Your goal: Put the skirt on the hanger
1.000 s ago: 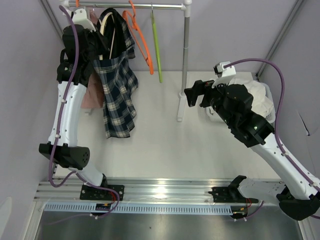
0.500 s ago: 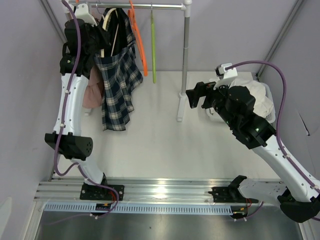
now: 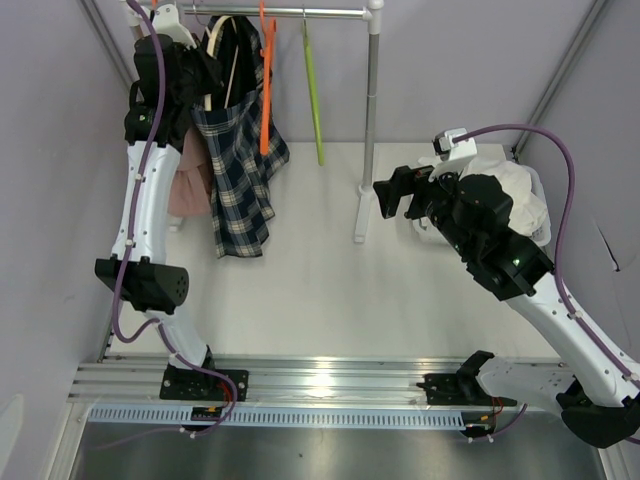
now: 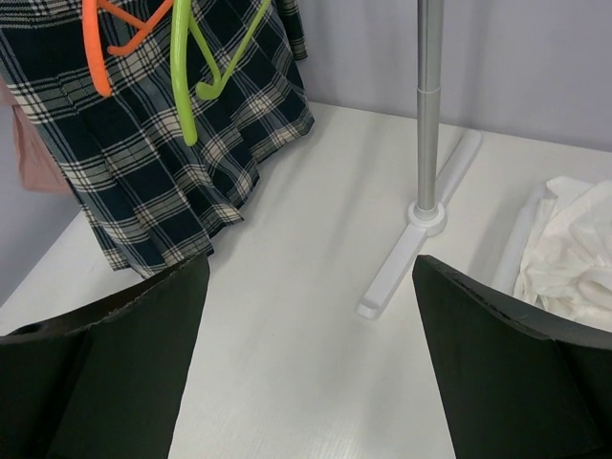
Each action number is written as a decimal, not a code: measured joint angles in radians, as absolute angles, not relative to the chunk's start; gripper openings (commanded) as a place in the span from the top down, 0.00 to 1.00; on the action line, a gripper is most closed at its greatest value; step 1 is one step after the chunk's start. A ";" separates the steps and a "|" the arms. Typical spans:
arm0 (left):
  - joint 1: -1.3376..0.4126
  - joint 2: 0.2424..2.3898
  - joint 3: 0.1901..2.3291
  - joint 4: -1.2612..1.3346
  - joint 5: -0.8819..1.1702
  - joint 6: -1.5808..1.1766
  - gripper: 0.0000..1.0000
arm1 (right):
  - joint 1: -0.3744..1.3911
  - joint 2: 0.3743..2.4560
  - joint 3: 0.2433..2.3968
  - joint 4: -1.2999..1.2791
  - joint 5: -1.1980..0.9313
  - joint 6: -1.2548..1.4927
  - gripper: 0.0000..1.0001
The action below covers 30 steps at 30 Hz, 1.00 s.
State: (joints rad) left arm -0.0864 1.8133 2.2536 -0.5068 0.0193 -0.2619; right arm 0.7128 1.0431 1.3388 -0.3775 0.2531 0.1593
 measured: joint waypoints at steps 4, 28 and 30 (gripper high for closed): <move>-0.086 1.814 2.254 -0.508 0.020 -0.262 1.00 | 0.713 1.042 1.337 -0.377 0.253 0.160 0.06; -0.086 1.833 2.231 -0.491 0.023 -0.244 0.59 | 0.711 1.041 1.322 -0.382 0.257 0.161 0.06; -0.086 1.829 2.215 -0.453 0.022 -0.239 0.48 | 0.711 1.041 1.322 -0.384 0.258 0.162 0.05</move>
